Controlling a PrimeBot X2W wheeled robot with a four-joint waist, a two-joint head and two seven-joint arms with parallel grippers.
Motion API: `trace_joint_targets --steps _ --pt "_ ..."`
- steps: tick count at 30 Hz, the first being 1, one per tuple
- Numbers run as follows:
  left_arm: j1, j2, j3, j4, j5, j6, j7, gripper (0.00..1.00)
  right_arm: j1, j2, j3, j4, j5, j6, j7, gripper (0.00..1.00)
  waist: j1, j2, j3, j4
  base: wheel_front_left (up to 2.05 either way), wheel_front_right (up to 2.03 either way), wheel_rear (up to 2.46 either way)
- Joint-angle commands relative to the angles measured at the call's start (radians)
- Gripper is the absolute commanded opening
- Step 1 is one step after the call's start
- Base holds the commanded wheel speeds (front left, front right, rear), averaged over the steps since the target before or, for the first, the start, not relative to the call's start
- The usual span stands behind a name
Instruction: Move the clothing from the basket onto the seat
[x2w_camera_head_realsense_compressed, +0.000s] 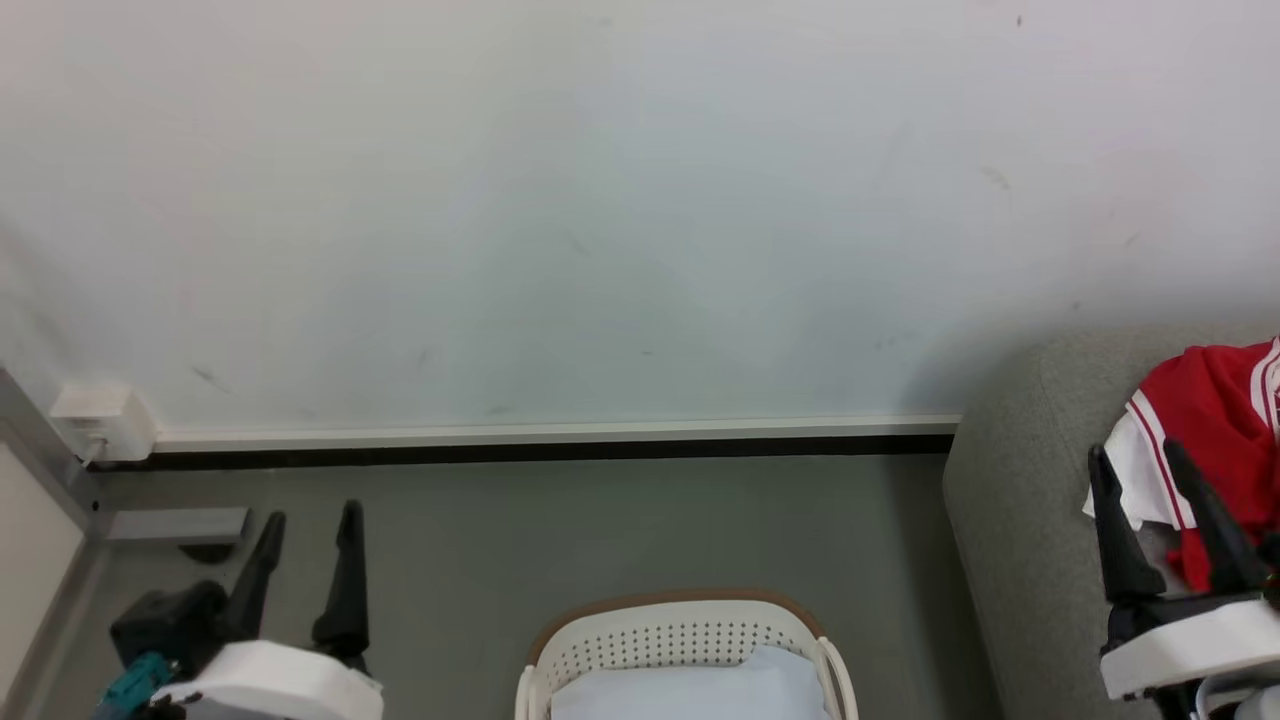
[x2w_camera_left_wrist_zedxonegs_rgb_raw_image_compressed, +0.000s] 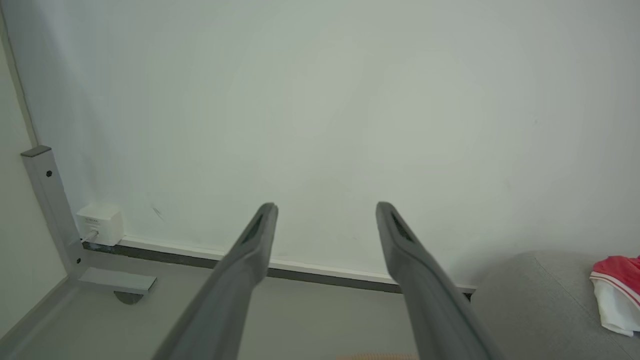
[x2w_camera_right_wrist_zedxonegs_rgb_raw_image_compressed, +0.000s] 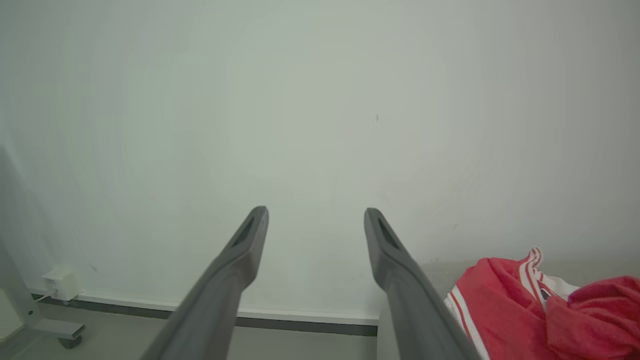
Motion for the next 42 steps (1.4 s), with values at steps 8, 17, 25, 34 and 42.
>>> trace_joint_targets --steps 8,17,25,34,42 --pt "0.130 -0.078 0.135 0.014 0.083 -0.046 0.000 1.00 0.113 0.092 0.031 -0.006 -0.049 -0.002 -0.027 1.00 0.0002 0.0000 -0.009 0.015 0.00 0.00 0.00" --pt "0.218 -0.167 0.220 0.018 0.216 -0.123 0.000 1.00 0.199 0.159 0.030 -0.069 -0.107 -0.002 -0.027 1.00 0.0002 0.0000 -0.017 0.019 0.00 0.00 0.00" --pt "0.225 -0.223 0.259 0.041 0.297 -0.174 0.000 1.00 0.202 0.154 0.019 -0.072 -0.131 -0.002 -0.027 1.00 0.0002 0.0000 -0.024 0.014 0.00 0.00 0.00" --pt "0.212 -0.258 0.300 0.050 0.342 -0.216 0.000 1.00 0.198 0.165 0.017 -0.061 -0.138 -0.002 -0.027 1.00 0.0002 0.0000 -0.019 0.011 0.00 0.00 0.00" --pt "0.214 -0.280 0.328 0.057 0.368 -0.237 0.000 1.00 0.202 0.170 0.015 -0.060 -0.133 -0.002 -0.027 1.00 0.0002 0.0000 -0.017 0.011 0.00 0.00 0.00"
